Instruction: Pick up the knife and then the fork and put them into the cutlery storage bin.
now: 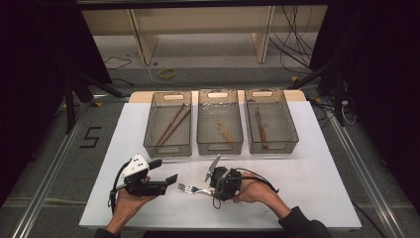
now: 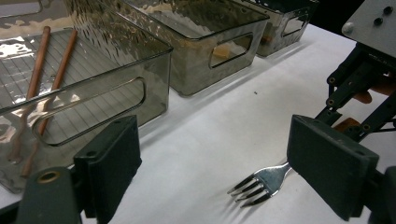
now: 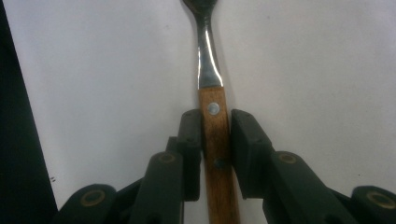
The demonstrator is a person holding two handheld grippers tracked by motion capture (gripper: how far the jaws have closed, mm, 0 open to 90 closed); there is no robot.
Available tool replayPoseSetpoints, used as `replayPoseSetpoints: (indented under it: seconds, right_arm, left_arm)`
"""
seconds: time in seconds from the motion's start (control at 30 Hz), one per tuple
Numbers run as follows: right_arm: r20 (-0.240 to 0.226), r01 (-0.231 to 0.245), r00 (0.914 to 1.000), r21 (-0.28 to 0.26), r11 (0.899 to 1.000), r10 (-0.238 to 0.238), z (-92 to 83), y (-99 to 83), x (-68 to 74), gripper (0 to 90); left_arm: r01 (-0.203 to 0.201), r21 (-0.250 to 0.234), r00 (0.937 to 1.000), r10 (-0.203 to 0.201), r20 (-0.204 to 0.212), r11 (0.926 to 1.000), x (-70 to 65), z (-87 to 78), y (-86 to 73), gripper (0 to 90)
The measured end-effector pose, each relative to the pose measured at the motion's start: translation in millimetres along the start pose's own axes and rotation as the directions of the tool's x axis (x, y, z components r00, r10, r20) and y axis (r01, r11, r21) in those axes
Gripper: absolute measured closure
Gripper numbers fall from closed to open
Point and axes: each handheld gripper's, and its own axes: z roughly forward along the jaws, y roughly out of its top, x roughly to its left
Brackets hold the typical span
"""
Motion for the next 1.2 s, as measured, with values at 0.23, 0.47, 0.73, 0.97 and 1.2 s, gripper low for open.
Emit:
replayPoseSetpoints:
  seconds: [0.23,0.47,0.73,0.97,1.2]
  right_arm:
    - [0.003,0.003,1.0,0.005,1.0,-0.003,-0.3,0.3,0.7,77.6]
    - [-0.018,-0.014,0.9997,-0.006,1.0,0.014,-1.2,-0.8,-2.8,77.9]
    - [-0.031,-0.057,0.998,-0.042,0.998,0.055,-8.0,-3.9,-8.7,77.9]
    - [-0.044,-0.091,0.9952,-0.082,0.993,0.087,-16.8,-8.8,-17.2,77.9]
    - [-0.054,-0.127,0.9912,-0.12,0.985,0.121,-26.1,-13.3,-24.0,77.9]
  left_arm:
    - [0.0,0.002,1.0,0.0,0.001,1.0,0.2,-0.2,0.1,17.0]
    - [0.0,0.001,1.0,0.0,-0.002,1.0,0.9,-0.4,-0.1,17.0]
    - [0.002,0.0,1.0,-0.002,-0.002,1.0,1.1,-0.4,-0.2,17.0]
    - [0.005,-0.001,1.0,-0.005,-0.005,1.0,2.0,-0.4,-0.8,17.0]
    - [0.004,-0.001,1.0,-0.004,-0.005,1.0,2.0,-0.3,-0.9,16.9]
